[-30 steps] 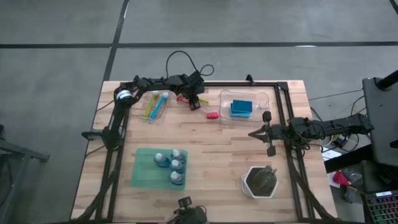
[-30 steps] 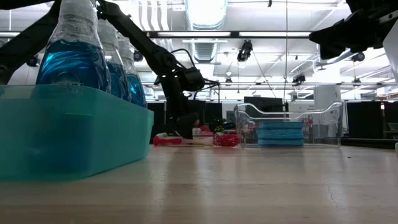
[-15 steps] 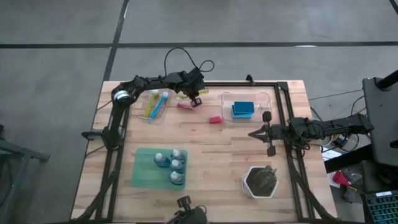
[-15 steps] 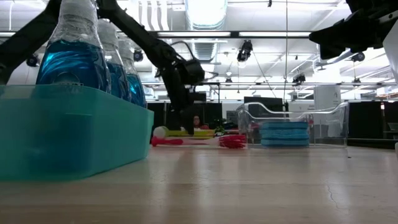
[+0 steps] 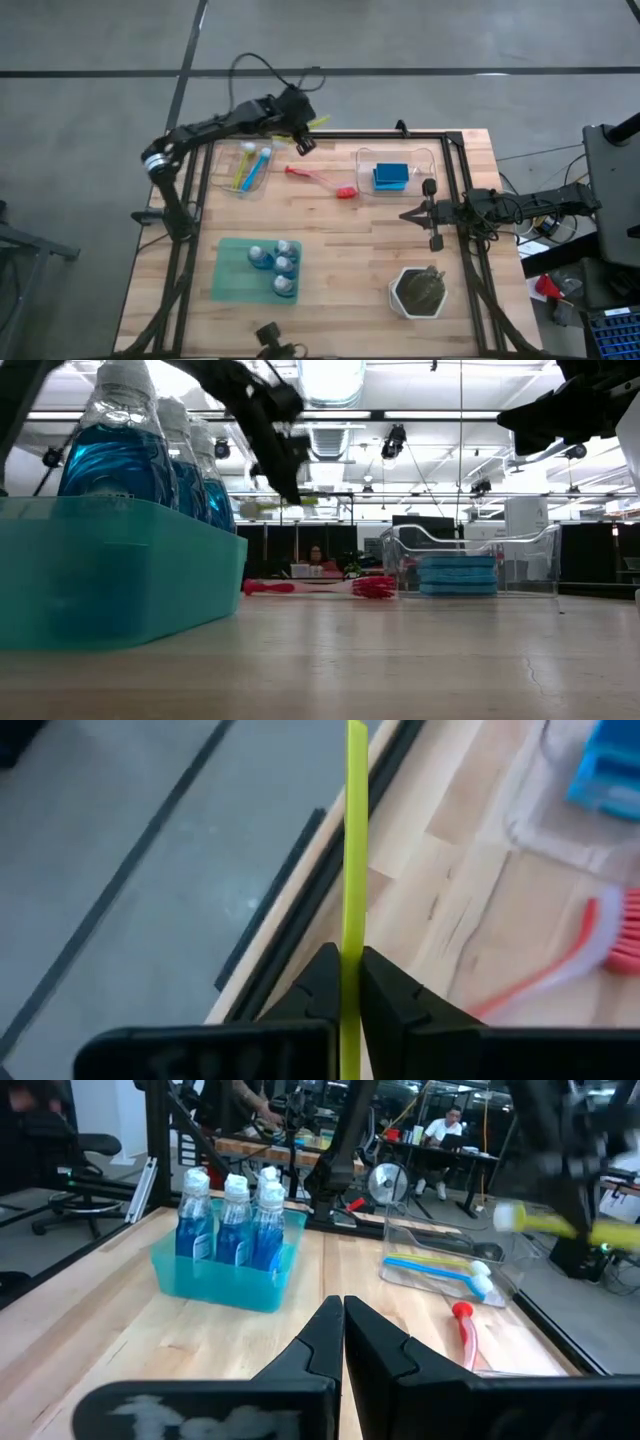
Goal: Pick & Place Kitchen Sink Supplies
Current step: Put the green dishwashing brush into the left transparent bin
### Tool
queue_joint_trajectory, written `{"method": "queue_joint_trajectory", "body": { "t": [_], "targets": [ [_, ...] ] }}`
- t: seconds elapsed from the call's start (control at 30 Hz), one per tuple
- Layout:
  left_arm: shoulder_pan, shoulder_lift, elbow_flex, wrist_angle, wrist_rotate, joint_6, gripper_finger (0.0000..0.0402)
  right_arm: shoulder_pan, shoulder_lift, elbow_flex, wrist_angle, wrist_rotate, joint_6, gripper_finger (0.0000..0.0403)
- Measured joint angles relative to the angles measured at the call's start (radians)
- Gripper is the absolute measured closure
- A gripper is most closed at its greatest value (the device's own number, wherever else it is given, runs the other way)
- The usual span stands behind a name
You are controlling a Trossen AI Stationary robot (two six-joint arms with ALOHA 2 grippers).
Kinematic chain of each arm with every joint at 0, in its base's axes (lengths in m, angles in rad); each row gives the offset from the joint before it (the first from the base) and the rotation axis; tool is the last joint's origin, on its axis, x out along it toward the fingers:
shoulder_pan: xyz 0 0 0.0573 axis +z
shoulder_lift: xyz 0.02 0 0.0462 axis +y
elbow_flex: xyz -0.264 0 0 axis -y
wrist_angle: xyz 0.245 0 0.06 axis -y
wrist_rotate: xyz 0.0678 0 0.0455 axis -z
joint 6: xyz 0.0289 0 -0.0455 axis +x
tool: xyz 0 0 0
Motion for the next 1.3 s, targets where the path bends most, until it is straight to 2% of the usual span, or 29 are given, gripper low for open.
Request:
{"method": "queue_joint_trajectory", "body": {
  "t": [0.17,0.3,0.5,0.67,1.0,1.3],
  "targets": [
    [0.008,-0.144,-0.009,-0.118,-0.014,-0.062,0.0381,0.0,0.0,0.0,0.0,0.0,-0.001,0.0394],
    [0.023,-0.25,-0.078,-0.166,-0.04,-0.118,0.0383,0.0,0.0,0.0,0.0,0.0,0.0,0.0394],
    [0.037,-0.394,-0.257,-0.153,-0.14,-0.123,0.0378,0.0,0.0,0.0,0.0,0.0,-0.001,0.0394],
    [0.045,-0.481,-0.446,-0.061,-0.147,-0.149,0.038,0.0,0.0,0.0,0.0,0.0,-0.001,0.0394],
    [0.049,-0.519,-0.781,0.177,-0.156,-0.161,0.0375,0.0,0.0,0.0,0.0,0.0,-0.001,0.0394],
    [0.053,-0.511,-0.872,0.236,-0.196,-0.211,0.0371,0.0,0.0,0.0,0.0,0.0,-0.001,0.0394]
  ]
}}
